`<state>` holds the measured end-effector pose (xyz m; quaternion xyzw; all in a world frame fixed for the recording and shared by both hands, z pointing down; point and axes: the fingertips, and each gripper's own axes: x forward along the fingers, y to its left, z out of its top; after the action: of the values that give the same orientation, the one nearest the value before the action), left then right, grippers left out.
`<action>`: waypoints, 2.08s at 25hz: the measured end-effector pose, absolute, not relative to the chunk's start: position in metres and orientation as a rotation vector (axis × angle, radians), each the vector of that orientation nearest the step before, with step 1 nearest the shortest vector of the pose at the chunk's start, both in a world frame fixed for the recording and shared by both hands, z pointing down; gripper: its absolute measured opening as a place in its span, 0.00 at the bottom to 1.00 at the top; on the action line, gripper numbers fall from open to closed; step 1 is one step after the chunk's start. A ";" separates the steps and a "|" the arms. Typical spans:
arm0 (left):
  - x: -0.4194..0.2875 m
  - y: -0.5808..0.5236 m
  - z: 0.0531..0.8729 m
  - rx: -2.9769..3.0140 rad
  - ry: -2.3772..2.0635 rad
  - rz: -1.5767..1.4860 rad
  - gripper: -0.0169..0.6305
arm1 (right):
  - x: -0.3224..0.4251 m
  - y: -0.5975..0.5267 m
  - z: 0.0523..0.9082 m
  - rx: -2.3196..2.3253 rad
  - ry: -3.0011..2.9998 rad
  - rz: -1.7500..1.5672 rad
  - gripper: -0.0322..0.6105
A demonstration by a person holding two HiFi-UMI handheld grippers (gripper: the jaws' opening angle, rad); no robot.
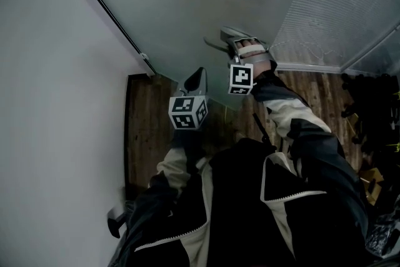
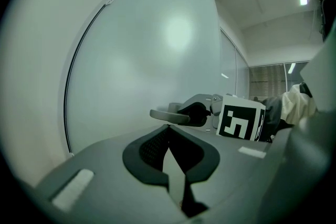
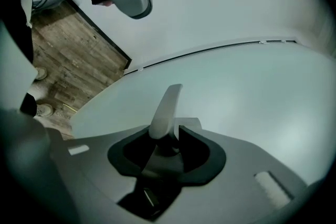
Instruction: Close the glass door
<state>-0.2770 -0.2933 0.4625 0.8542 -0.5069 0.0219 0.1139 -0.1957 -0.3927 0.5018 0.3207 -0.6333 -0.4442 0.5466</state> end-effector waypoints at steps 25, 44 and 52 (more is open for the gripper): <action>-0.203 -0.391 0.441 2.458 -1.597 0.076 0.02 | -0.086 -0.622 0.510 0.615 -1.255 -1.056 0.27; -0.251 -0.389 0.476 2.230 -1.763 0.171 0.02 | -0.070 -0.755 0.510 0.683 -1.270 -0.989 0.26; -0.251 -0.399 0.473 2.227 -1.774 0.165 0.02 | -0.068 -0.765 0.505 0.729 -1.288 -1.029 0.24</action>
<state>-0.2506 -0.3994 0.4727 0.7726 -0.6156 0.0574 0.1443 -0.0676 -0.7649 0.5053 0.3172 -0.5603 -0.4475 0.6207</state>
